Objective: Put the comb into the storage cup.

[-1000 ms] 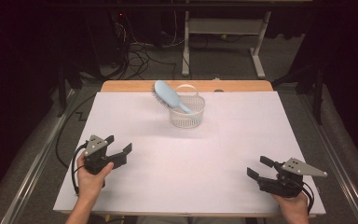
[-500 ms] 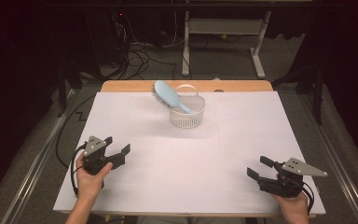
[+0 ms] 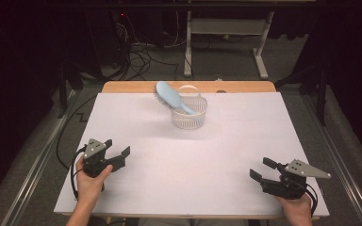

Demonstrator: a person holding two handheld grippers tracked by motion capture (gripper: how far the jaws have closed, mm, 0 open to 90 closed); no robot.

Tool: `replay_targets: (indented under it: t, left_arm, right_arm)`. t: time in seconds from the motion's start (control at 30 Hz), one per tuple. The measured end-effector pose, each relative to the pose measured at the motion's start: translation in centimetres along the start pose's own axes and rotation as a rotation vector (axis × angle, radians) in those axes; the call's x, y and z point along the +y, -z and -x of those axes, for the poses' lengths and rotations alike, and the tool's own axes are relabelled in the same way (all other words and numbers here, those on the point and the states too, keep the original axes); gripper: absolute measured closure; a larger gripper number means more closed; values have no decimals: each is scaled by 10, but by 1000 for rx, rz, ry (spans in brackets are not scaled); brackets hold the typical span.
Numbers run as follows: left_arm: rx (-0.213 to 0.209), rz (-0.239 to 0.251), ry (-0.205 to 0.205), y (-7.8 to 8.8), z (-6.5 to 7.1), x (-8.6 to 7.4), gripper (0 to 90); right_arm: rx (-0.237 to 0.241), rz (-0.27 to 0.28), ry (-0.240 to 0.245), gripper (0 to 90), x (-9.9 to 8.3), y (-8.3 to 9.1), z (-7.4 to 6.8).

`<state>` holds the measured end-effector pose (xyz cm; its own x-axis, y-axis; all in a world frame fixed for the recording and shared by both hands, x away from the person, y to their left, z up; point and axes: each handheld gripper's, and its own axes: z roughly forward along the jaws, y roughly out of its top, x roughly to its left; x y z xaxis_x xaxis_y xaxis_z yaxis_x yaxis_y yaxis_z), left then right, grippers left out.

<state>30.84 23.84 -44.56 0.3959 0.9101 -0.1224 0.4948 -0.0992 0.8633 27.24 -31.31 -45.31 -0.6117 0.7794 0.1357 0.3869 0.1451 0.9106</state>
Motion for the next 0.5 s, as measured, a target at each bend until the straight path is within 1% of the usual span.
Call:
replay_targets:
  t: [0.5]
  left_arm:
    - [6, 0, 11, -1, -1, -7, 237]
  right_arm:
    - [0, -1, -1, 262, 0, 0, 0]
